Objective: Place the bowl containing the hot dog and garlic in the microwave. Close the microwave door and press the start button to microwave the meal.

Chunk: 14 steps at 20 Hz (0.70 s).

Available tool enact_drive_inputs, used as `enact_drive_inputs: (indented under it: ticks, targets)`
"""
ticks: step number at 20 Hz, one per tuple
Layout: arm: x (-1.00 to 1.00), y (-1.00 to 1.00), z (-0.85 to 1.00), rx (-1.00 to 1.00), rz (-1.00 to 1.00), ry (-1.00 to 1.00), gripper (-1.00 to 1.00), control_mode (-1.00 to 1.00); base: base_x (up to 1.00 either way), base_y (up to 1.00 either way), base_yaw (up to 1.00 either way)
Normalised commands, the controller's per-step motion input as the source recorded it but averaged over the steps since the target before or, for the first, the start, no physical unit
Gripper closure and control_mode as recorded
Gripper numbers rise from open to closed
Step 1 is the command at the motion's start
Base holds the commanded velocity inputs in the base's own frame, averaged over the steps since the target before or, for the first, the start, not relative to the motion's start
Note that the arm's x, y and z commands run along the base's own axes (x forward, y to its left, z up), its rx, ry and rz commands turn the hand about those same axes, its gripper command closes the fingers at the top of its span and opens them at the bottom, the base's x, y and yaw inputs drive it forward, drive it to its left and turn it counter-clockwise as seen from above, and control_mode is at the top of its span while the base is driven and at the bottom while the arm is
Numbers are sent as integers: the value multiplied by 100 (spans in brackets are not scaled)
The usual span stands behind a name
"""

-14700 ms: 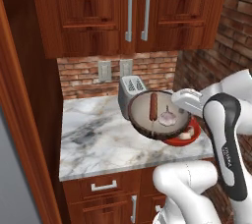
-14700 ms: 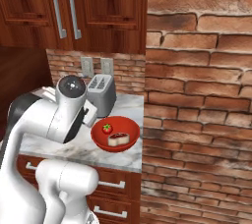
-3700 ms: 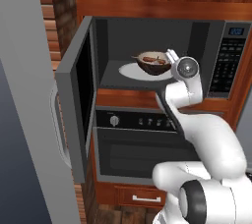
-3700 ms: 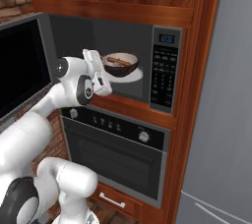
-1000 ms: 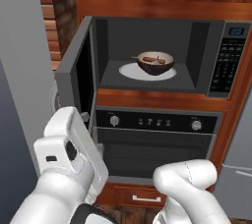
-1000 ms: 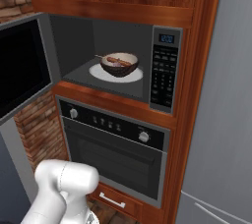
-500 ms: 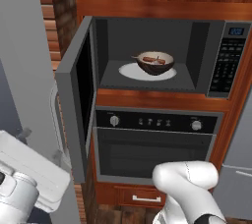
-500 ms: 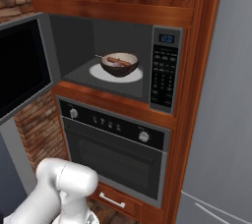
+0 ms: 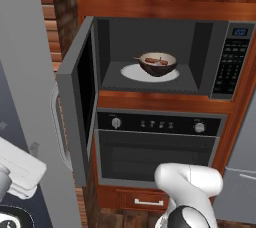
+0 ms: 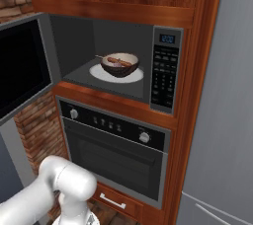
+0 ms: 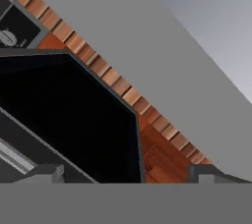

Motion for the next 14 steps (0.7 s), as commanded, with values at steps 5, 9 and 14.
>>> enact_drive_inputs:
  ticks: [5, 9, 14]
  targets:
    - [74, 3, -11, 0, -8, 9, -100, -100, 0, 0, 0]
    - [78, 0, -18, 0, -12, 8, -100, -100, 0, 0, 0]
    - [42, -17, -12, 0, -15, 3, -100, -100, 0, 0, 0]
